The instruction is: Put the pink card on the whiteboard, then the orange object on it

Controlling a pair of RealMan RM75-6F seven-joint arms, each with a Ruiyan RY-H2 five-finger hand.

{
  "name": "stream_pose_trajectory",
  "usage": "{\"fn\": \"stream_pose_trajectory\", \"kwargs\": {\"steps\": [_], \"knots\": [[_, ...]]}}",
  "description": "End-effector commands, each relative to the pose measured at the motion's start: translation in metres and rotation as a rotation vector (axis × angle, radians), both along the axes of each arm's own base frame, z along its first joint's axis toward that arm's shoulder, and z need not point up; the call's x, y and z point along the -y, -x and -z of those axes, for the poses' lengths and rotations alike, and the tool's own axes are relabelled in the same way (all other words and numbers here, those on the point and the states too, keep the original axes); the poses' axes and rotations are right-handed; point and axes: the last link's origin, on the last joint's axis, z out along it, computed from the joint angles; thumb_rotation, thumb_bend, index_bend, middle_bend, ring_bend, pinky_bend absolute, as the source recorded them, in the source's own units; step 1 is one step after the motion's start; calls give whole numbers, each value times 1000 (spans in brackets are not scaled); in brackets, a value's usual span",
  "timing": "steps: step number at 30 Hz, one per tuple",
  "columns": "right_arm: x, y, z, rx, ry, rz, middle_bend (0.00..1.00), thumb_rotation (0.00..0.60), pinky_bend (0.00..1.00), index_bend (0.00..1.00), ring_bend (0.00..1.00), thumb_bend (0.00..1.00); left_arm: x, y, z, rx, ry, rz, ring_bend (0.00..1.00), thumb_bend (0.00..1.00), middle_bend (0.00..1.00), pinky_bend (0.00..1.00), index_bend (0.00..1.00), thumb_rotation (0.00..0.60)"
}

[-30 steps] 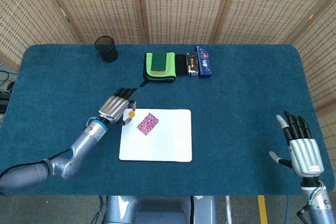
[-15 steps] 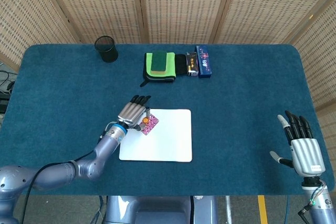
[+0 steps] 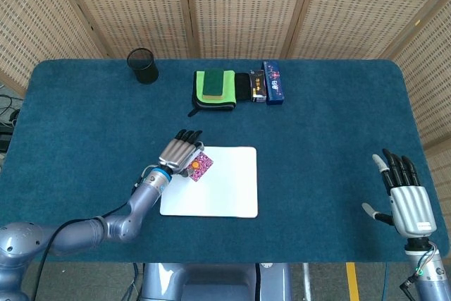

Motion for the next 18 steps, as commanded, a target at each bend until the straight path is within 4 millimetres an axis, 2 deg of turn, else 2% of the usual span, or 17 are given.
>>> {"fn": "stream_pose_trajectory", "kwargs": {"steps": [1, 7, 10, 12, 14, 18], "knots": [[0, 0, 0, 0, 0, -1, 0, 600, 0, 0, 0, 0, 1, 0, 0, 5, 12, -3, 0, 289, 0, 0, 4, 600], [0, 0, 0, -1, 0, 0, 0, 600, 0, 0, 0, 0, 4, -3, -12, 53, 2, 2, 0, 256, 0, 0, 0, 600], [0, 0, 0, -1, 1, 0, 0, 600, 0, 0, 0, 0, 6, 0, -31, 80, -40, 23, 0, 158, 0, 0, 0, 600], [0, 0, 0, -1, 2, -1, 0, 600, 0, 0, 0, 0, 11, 10, -52, 88, -90, 41, 0, 57, 0, 0, 0, 600], [0, 0, 0, -2, 3, -2, 0, 600, 0, 0, 0, 0, 16, 25, -73, 86, -149, 47, 0, 10, 0, 0, 0, 600], [0, 0, 0, -7, 6, -5, 0, 600, 0, 0, 0, 0, 33, 71, -124, 93, -274, 6, 0, 0, 0, 0, 0, 600]]}}
